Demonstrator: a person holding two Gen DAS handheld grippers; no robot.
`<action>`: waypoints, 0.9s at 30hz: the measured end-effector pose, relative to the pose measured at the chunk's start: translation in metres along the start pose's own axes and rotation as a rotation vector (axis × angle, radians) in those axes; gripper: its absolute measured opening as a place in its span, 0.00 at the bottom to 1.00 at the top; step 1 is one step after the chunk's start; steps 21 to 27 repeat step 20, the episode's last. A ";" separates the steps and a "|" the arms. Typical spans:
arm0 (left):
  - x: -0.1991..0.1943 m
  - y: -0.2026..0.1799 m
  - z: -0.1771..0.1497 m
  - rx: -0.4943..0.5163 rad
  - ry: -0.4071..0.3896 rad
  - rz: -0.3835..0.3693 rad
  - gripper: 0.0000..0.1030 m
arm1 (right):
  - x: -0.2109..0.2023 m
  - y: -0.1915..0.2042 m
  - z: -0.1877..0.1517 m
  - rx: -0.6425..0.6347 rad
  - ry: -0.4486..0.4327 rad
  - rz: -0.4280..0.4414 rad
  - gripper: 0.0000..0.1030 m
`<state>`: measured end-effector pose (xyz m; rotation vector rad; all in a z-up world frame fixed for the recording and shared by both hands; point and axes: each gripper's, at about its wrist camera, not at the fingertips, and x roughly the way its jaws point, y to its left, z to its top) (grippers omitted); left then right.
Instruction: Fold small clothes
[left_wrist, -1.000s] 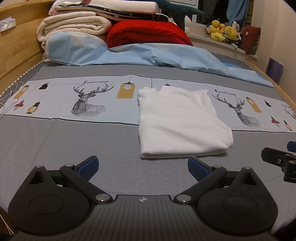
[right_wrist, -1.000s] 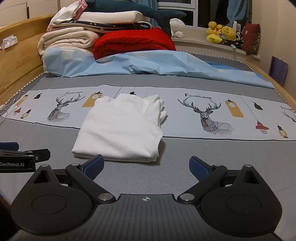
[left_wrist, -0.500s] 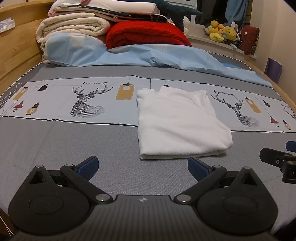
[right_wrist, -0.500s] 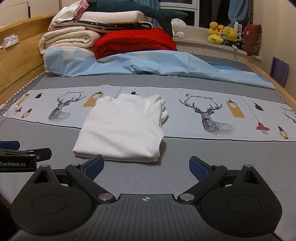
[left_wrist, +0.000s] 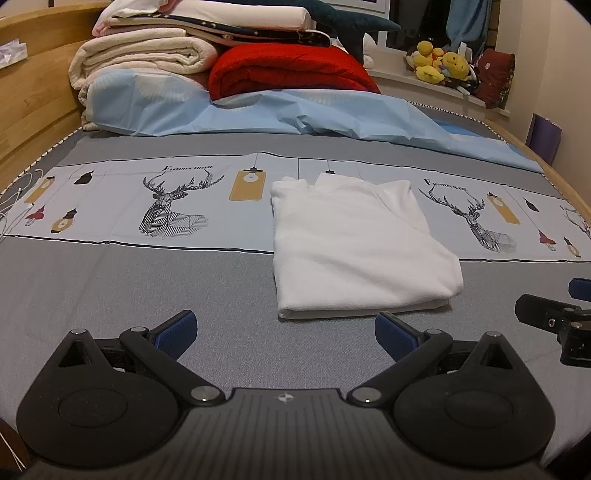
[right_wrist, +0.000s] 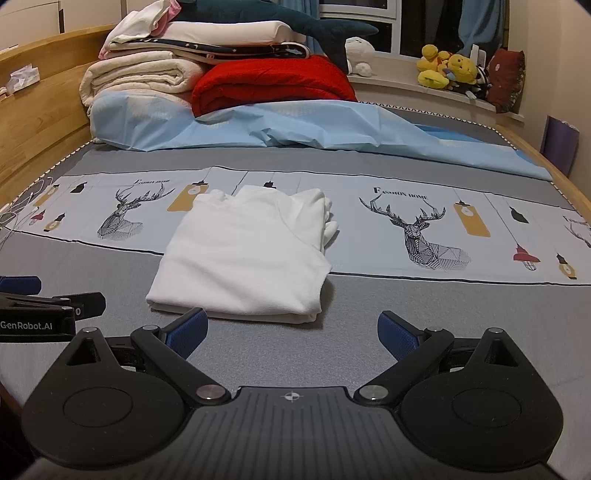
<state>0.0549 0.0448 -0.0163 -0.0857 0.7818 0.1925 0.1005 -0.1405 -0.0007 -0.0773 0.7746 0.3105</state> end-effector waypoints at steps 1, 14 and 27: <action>0.000 0.000 0.000 0.000 0.000 -0.001 1.00 | 0.000 0.000 0.000 0.001 0.000 0.000 0.95; 0.000 0.001 0.000 0.004 -0.005 -0.004 1.00 | 0.000 0.001 0.000 0.001 0.000 -0.001 0.95; 0.000 0.001 0.000 0.007 -0.006 -0.005 1.00 | -0.001 0.001 0.001 -0.007 -0.003 0.006 0.95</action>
